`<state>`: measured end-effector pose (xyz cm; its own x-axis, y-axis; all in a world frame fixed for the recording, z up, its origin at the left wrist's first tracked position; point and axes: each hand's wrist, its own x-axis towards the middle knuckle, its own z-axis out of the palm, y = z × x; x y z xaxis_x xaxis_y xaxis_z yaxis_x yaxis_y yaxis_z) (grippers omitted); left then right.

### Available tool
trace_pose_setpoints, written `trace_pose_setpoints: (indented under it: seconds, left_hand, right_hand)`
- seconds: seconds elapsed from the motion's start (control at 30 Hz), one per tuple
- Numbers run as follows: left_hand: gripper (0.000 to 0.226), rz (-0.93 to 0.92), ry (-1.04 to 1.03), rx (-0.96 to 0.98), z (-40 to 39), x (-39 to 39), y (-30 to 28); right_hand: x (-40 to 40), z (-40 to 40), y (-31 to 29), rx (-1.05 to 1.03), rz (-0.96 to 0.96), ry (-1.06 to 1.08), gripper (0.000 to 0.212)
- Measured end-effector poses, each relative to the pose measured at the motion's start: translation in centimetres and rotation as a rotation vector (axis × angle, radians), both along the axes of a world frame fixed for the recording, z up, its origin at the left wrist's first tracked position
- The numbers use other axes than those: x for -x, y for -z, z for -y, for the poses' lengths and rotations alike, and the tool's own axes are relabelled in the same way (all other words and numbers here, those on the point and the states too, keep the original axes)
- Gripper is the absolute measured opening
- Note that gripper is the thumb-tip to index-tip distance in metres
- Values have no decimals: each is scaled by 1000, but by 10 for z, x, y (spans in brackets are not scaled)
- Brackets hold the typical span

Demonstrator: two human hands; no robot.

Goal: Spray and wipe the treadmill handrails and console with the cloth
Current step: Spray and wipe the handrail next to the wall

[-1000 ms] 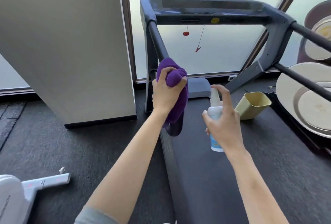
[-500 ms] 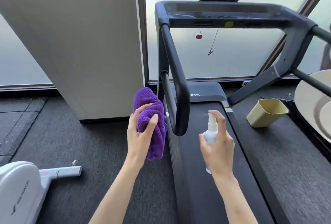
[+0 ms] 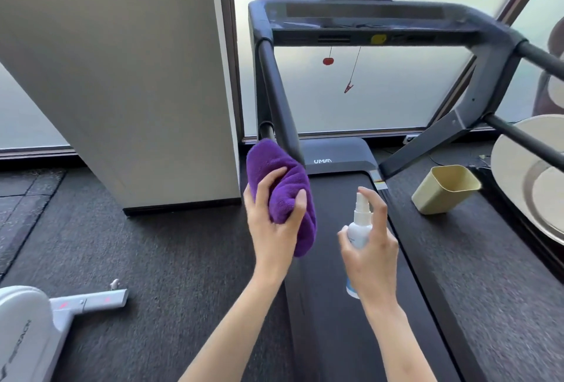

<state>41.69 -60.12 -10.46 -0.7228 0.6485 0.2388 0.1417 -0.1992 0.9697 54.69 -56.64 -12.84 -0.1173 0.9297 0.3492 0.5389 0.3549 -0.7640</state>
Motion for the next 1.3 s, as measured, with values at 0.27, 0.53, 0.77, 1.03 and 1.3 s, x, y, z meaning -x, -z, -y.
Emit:
trace_pose_setpoints:
  seconds: [0.27, 0.53, 0.77, 1.03, 1.3]
  left_hand:
    - [51, -325, -152, 23, -43, 7, 14]
    - [45, 83, -38, 18, -20, 3, 56]
    - [85, -389, -222, 95, -52, 0, -3]
    - [73, -36, -175, 88, -21, -10, 69]
    - [84, -214, -176, 231, -71, 19, -24]
  right_hand:
    - [6, -15, 0, 16, -2, -35, 68]
    - [2, -15, 1, -9, -16, -59, 67]
    - [-1, -23, -6, 2, -89, -67, 66]
    - [0, -15, -3, 1, -75, -92, 67]
    - [1, -25, -14, -2, -99, -111, 66]
